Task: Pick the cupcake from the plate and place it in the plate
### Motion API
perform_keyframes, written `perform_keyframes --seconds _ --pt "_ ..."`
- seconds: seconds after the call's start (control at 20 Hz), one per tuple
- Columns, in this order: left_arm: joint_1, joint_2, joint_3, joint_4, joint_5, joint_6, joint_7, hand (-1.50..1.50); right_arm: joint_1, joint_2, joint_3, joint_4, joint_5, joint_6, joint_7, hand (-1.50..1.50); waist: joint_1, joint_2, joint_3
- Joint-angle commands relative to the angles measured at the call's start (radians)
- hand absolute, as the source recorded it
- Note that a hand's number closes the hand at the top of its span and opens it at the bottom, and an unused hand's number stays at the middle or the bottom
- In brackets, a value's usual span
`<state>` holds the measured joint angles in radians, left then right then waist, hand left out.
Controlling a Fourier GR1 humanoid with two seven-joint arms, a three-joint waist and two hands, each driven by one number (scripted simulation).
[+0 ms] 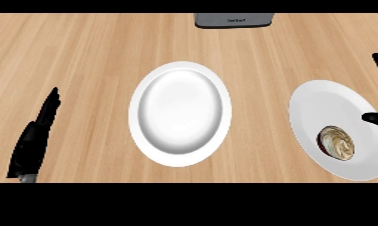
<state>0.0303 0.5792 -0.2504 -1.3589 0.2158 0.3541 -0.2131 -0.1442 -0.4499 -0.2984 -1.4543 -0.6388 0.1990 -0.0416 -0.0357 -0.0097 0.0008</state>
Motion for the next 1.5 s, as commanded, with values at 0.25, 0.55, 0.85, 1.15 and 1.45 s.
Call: perform_keyframes --seconds 0.25,0.55,0.85,1.15,1.45 --pt "0.052 0.050 0.042 -0.064 -0.021 -0.040 -0.002 0.00 0.395 -0.015 -0.256 -0.233 -0.231 0.194 -0.058 -1.50 0.012 0.004 -0.001" --pt "0.023 0.033 0.034 -0.081 -0.053 -0.018 0.038 0.00 0.415 -0.189 -0.228 -0.182 -0.068 0.369 -0.027 -1.50 0.030 0.010 -0.001" --pt "0.044 -0.013 0.007 -0.102 -0.073 -0.021 0.023 0.00 0.407 -0.309 -0.228 -0.151 0.100 0.447 -0.010 -1.50 0.042 0.011 -0.001" --pt "0.035 -0.006 0.040 -0.079 -0.093 -0.037 0.041 0.00 0.357 -0.329 -0.128 -0.178 0.235 0.450 0.083 -1.50 0.043 0.011 -0.001" --pt "0.006 -0.047 0.040 -0.019 -0.116 -0.069 0.014 0.00 0.217 -0.361 -0.021 -0.023 0.398 0.538 0.049 -1.50 0.045 0.013 -0.001"
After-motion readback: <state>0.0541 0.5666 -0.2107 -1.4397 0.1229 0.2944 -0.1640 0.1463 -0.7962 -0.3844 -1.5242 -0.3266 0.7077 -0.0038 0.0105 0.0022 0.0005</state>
